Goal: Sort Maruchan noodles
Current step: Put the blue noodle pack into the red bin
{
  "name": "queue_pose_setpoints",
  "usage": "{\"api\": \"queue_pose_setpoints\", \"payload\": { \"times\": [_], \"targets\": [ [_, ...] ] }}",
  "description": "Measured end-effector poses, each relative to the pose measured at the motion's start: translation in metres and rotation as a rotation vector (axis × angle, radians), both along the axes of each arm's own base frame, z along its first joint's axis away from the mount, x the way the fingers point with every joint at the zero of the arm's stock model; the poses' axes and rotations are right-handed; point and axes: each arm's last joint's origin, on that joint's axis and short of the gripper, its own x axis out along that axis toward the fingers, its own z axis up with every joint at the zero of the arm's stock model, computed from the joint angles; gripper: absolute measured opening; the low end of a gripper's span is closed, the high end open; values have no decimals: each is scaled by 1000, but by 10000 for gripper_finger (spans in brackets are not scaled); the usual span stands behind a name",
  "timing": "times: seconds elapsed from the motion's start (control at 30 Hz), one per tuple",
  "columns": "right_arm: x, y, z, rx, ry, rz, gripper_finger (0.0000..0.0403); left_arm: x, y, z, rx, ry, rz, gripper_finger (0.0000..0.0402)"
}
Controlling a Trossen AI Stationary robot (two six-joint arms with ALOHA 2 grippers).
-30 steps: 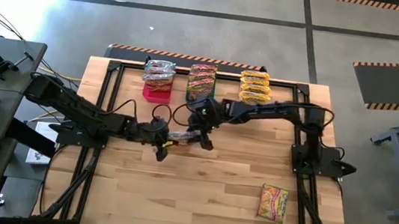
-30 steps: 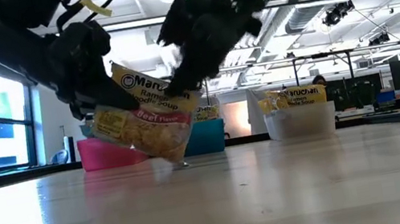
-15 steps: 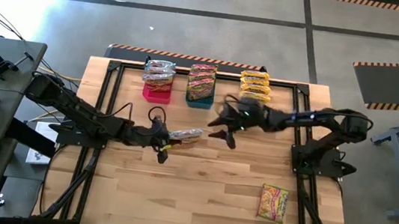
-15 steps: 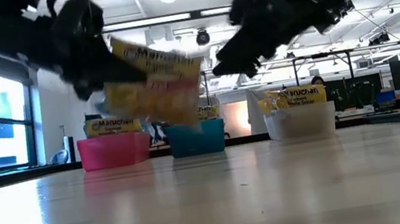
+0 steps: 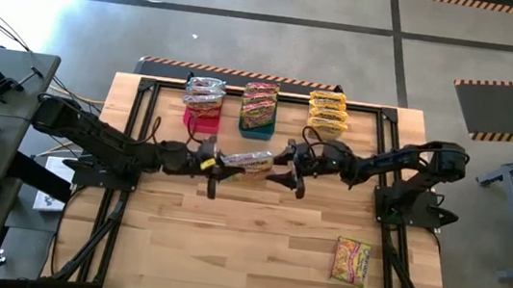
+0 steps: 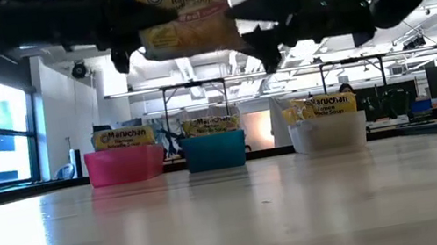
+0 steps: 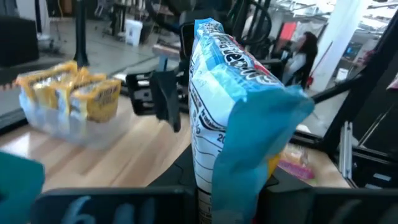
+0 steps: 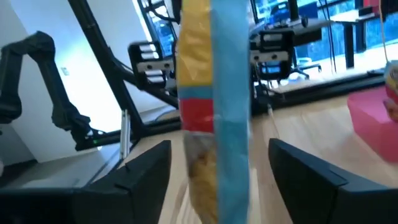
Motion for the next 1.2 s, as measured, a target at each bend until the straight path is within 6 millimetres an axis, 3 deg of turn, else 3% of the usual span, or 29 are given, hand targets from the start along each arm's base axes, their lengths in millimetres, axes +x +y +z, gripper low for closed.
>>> {"api": "queue_pose_setpoints", "payload": {
  "times": [0.3,0.57,0.9,1.03,1.2],
  "targets": [
    [18,-2,22,-15,-29,31,262,3,6,6,32,-17,18,41],
    [22,-3,27,-14,-24,19,206,3,9,6,29,-20,36,48],
    [22,-6,26,-49,-27,14,108,2,9,6,19,-10,29,113],
    [21,-13,26,-48,-24,18,102,-6,8,8,-6,78,-9,147],
    [19,-21,23,-94,-10,30,109,-31,12,12,-51,289,5,181]
  ]
}}
